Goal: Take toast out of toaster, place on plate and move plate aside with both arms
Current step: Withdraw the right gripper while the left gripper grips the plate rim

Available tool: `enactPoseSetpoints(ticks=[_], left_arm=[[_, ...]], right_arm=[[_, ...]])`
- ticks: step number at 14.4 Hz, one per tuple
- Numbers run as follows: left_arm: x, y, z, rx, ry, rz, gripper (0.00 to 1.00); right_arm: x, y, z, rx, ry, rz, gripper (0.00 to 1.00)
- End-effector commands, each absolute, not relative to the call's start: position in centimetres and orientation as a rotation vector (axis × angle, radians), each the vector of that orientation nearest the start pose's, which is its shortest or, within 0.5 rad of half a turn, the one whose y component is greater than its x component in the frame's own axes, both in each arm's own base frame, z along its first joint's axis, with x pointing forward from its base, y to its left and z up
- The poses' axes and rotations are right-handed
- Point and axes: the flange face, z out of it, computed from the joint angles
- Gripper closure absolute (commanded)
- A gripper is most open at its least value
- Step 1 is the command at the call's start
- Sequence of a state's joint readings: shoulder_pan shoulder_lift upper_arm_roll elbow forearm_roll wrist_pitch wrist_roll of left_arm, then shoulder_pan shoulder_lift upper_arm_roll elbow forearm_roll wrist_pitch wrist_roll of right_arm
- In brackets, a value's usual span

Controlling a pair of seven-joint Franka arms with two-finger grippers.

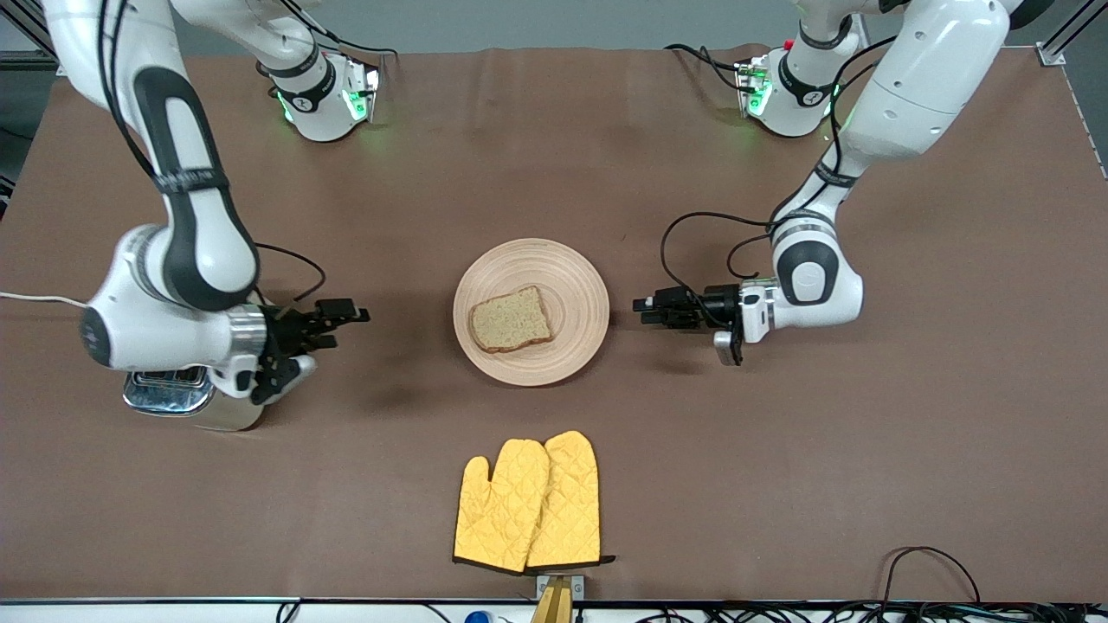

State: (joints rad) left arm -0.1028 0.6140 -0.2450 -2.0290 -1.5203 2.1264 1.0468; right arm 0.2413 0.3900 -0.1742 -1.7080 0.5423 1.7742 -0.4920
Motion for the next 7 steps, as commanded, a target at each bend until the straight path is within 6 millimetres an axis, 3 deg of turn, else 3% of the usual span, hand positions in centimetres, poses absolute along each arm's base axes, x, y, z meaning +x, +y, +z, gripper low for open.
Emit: enactPoseSetpoints(ticks=[1,3,5,7], left_arm=[[51.9,-26.1,13.4,1.975,-0.067,-0.002,0.38],[51.4,-26.6,12.1,1.989,-0.059,-0.023,0.41],[50.6,-27.8,11.6,1.989,-0.064,-0.053,0.46],[50.3,-28.9,11.3,1.996,-0.074,-0.063,0.50]], right_arm=[[59.8,8.6,43.3,-2.793,-0.425,0.280,0.00],[58.8,6.8,47.6,-2.921,-0.450,0.249,0.00],[57.8,4.4,50.1,-2.939,-0.417,0.237,0.00],[57.1,3.4,52.3,-2.960,-0.412,0.247,0.00]])
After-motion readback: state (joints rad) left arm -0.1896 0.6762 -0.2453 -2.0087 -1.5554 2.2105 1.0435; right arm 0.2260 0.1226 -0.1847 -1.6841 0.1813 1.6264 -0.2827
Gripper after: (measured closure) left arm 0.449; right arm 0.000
